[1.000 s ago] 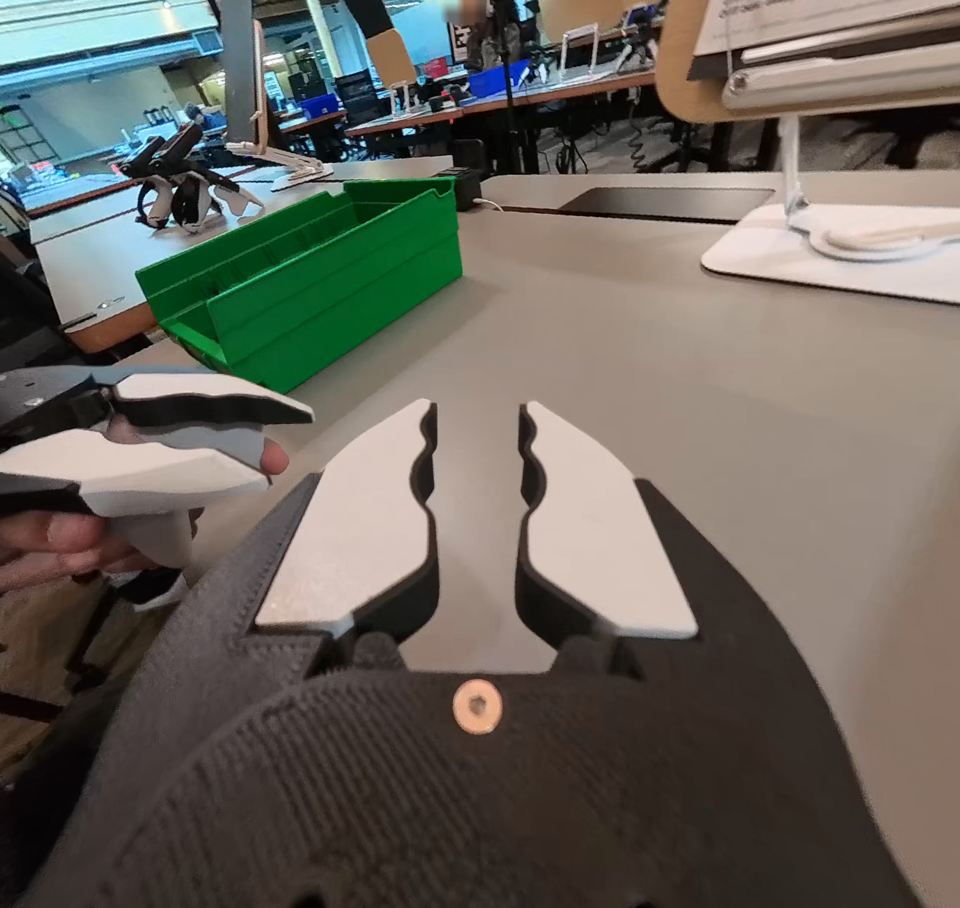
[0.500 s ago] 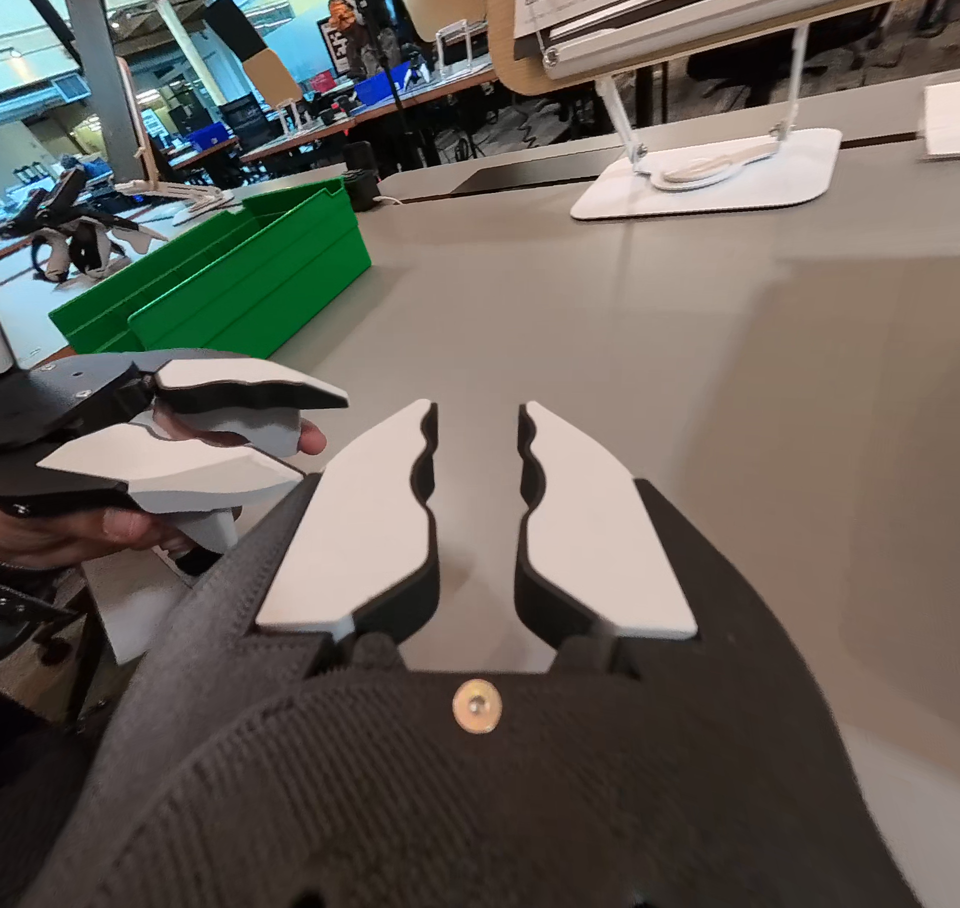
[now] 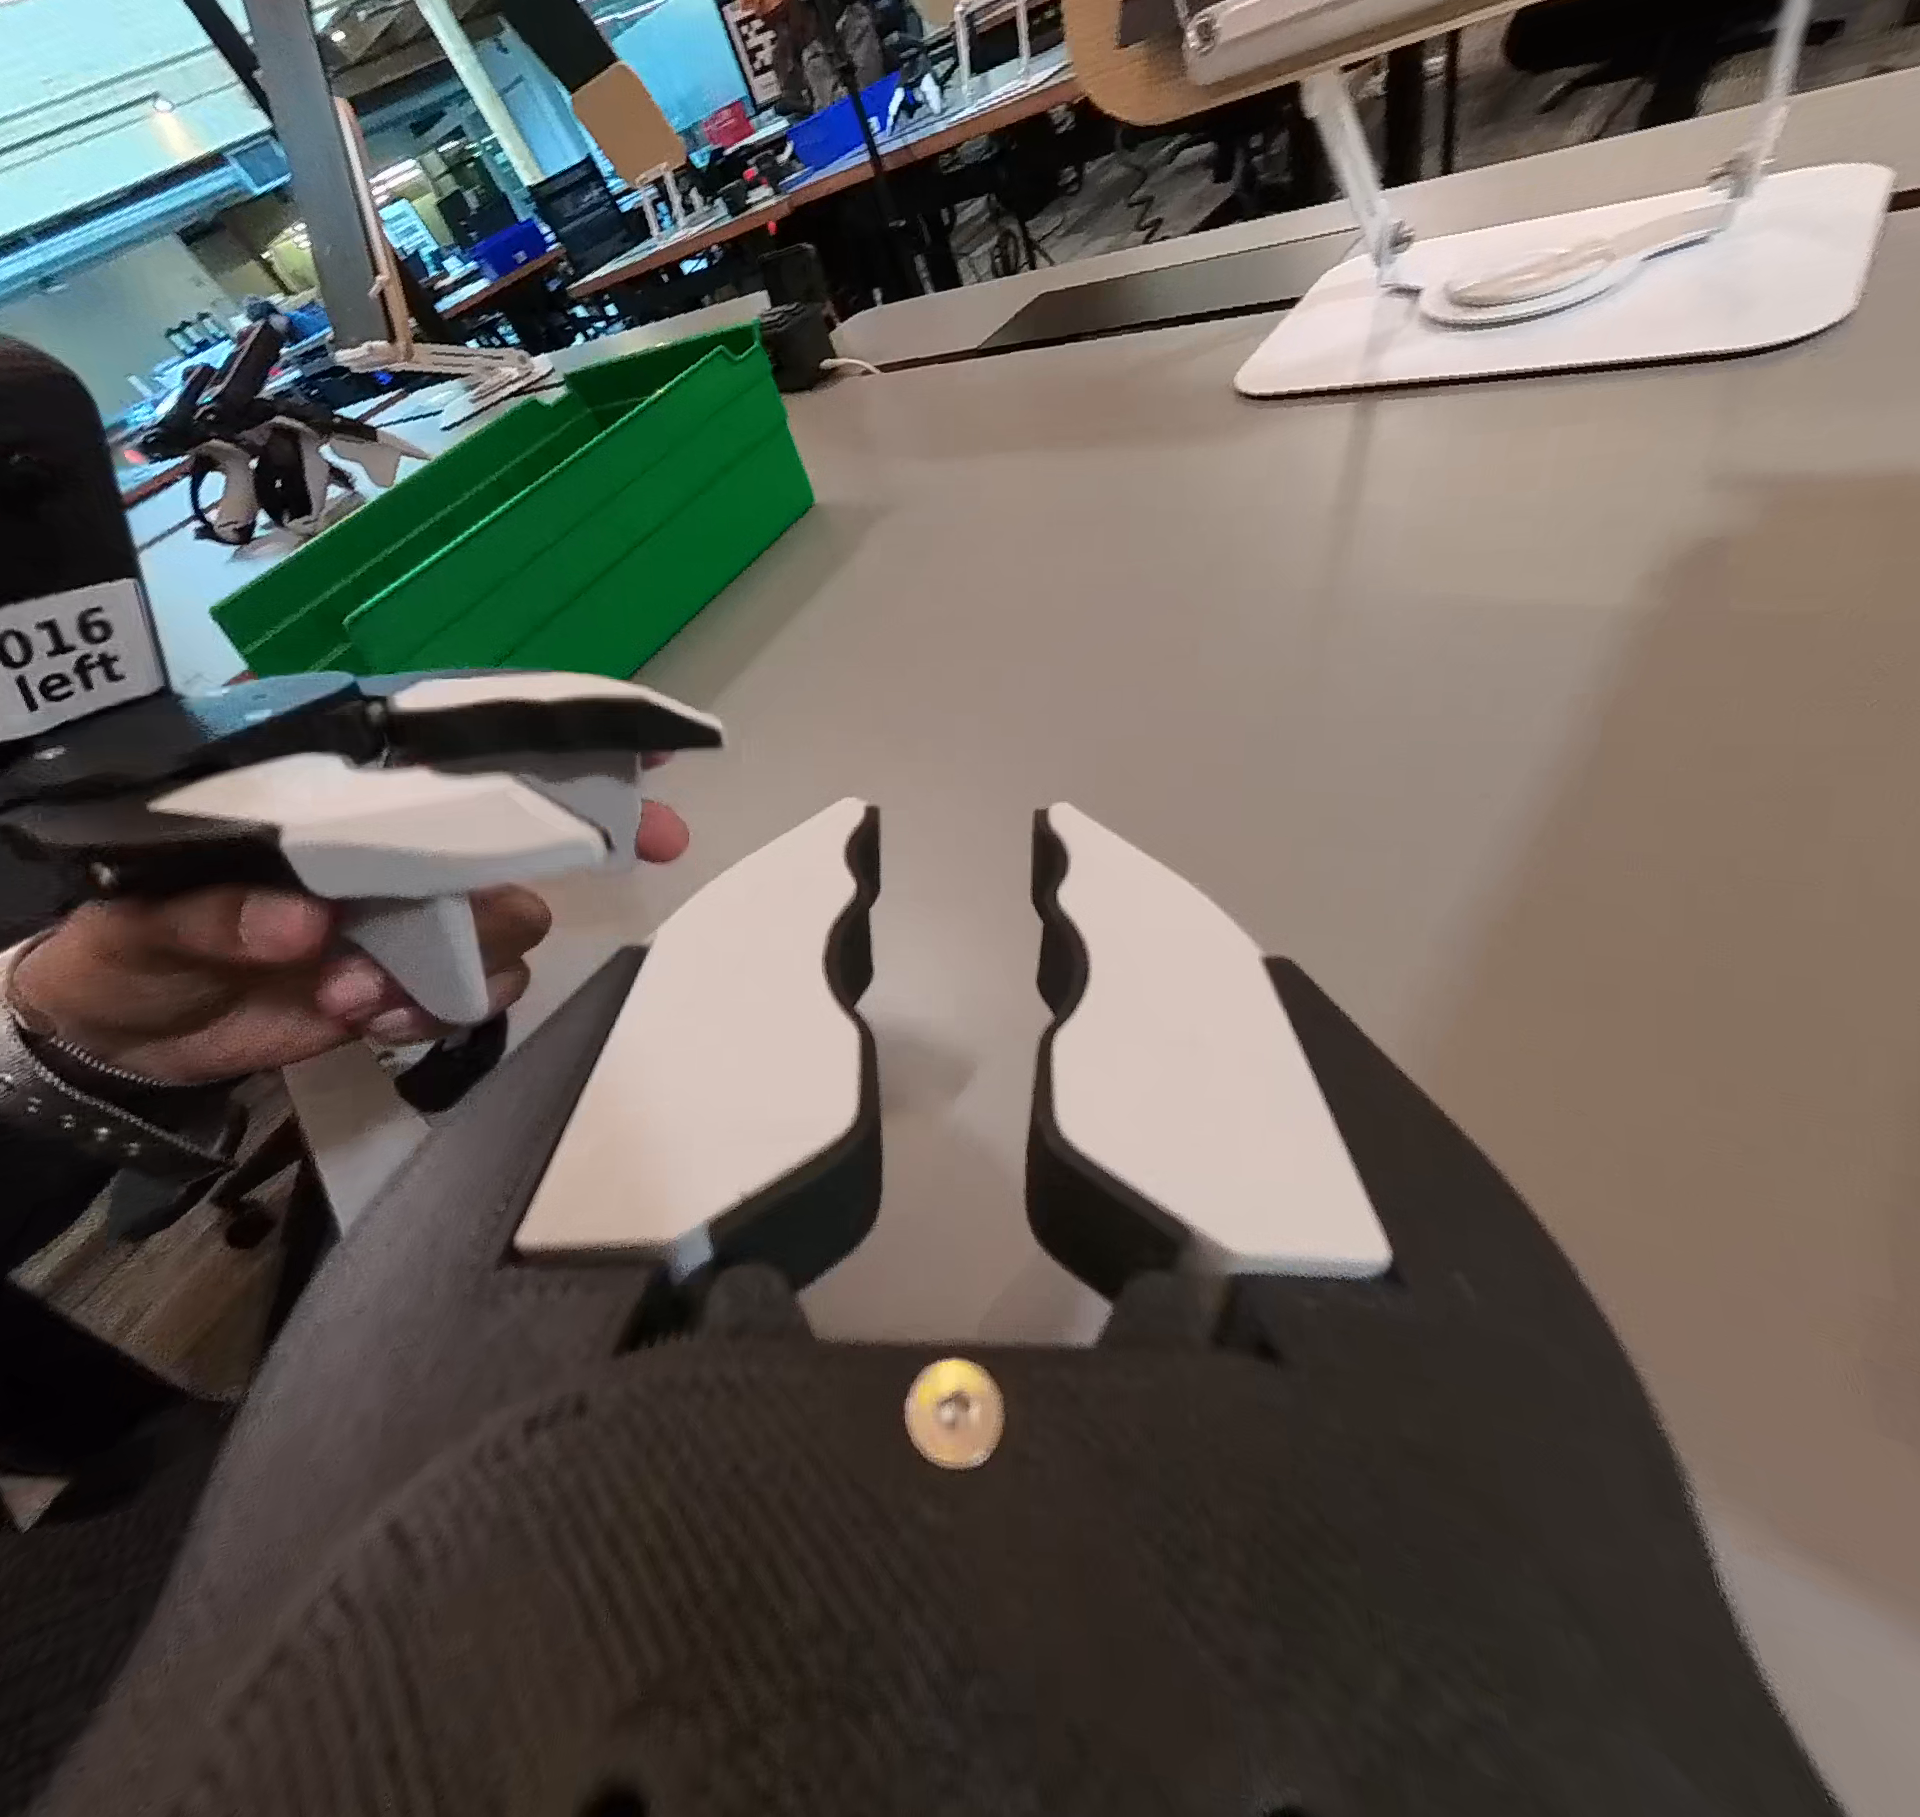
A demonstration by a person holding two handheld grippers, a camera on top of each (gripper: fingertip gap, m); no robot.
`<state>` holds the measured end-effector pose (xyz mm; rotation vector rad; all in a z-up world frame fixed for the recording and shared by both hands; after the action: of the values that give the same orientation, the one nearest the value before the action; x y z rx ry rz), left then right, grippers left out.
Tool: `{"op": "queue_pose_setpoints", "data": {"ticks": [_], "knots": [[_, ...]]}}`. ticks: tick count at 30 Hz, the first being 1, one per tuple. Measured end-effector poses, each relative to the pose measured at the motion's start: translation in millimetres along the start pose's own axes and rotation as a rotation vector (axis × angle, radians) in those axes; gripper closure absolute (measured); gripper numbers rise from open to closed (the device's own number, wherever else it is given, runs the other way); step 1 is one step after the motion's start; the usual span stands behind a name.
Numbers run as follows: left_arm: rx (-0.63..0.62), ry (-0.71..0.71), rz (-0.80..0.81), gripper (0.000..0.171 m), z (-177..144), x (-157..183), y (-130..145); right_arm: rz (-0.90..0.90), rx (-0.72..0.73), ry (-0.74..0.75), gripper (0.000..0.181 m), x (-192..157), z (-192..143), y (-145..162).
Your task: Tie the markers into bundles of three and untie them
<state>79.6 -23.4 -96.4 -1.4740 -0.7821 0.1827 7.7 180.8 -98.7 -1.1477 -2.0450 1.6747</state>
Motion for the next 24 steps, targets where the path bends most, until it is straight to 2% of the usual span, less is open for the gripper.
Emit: {"op": "queue_pose_setpoints", "data": {"ticks": [2,4,5,6,9,11,13,16,19,21,24], "knots": [[0.137,-0.017,0.092,0.128,-23,3,-15,-0.005,-0.018,-0.039,0.153,-6,8,0],[0.379,-0.064,0.328,0.149,-61,14,-34,-0.016,-0.035,-0.077,0.153,-13,17,0],[0.478,-0.156,0.416,0.159,-83,14,-40,-0.025,-0.043,-0.094,0.153,-16,20,0],[0.550,-0.256,0.438,0.159,-106,10,-45,-0.034,-0.048,-0.111,0.153,-20,23,0],[0.627,-0.415,0.312,0.151,-173,-20,-61,-0.061,-0.056,-0.155,0.153,-30,32,-1],[0.636,-0.588,0.223,0.154,-214,-38,-74,-0.077,-0.069,-0.180,0.153,-36,39,0],[0.581,-0.747,0.156,0.150,-245,-55,-89,-0.087,-0.080,-0.206,0.153,-41,45,0],[0.434,-0.854,0.077,0.145,-258,-85,-107,-0.100,-0.089,-0.234,0.153,-48,53,0],[0.088,-0.892,-0.075,0.119,-243,-121,-109,-0.123,-0.099,-0.243,0.153,-53,61,0],[-0.120,-0.891,-0.115,0.107,-227,-137,-101,-0.143,-0.104,-0.242,0.153,-54,65,1],[-0.317,-0.921,-0.128,0.106,-213,-154,-83,-0.160,-0.112,-0.230,0.153,-54,68,4]]}}
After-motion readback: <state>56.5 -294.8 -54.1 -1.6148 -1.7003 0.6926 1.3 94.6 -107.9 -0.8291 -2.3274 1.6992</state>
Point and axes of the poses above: each gripper's, where its closed fingertips meet, z out along the fingers, y out of its underside, x = y × z across the jaws, the point moved 10 cm from there along -z, back along the fingers, and after that the axes turned 15 degrees about y, right-handed, at the moved point
